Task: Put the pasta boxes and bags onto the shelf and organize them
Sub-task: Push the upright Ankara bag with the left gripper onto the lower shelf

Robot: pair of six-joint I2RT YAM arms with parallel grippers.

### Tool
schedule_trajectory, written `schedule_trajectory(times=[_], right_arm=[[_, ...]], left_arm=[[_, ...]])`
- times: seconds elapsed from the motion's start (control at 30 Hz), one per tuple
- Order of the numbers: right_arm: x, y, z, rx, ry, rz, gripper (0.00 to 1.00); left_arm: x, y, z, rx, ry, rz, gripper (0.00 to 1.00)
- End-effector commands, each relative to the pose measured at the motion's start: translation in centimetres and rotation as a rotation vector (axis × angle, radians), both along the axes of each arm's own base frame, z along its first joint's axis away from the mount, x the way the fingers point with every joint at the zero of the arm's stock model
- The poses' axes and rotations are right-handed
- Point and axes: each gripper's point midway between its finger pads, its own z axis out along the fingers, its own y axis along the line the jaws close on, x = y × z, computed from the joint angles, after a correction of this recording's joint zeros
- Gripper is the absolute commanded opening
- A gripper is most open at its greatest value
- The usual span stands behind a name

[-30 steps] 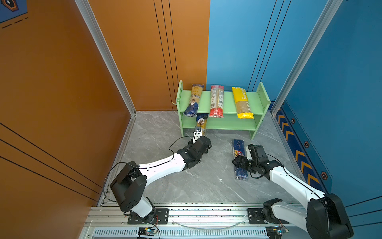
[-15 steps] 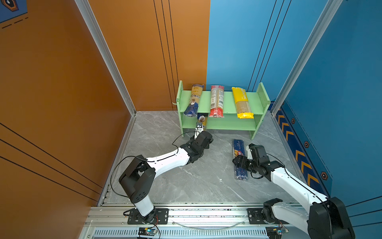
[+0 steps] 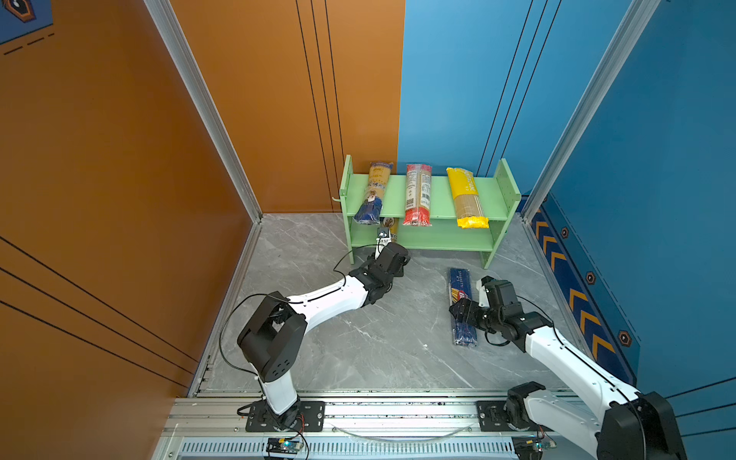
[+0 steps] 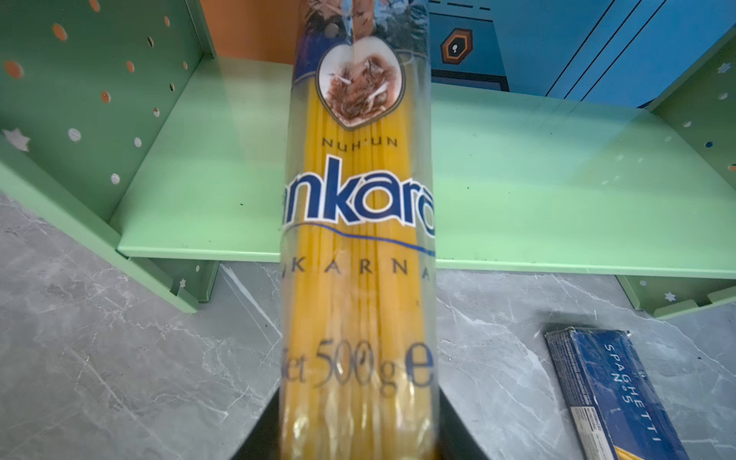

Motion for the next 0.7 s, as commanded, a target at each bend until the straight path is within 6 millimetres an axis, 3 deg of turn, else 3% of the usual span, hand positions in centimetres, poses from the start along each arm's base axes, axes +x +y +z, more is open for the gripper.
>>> schedule_trajectory(times=[0.0,0.67], right_arm=[[-0.7,-0.3,-0.5,-0.011,0.023,0.007,0.84],[-0.7,-0.4,-0.4,-0.009,0.021,0.005,0.85]], left_arm=[[2.3,-0.9,7.9,-0.134,-0.204,0.023,0.00],[4.1,-0.9,7.9,-0.129,-0.210,0.029,0.00]])
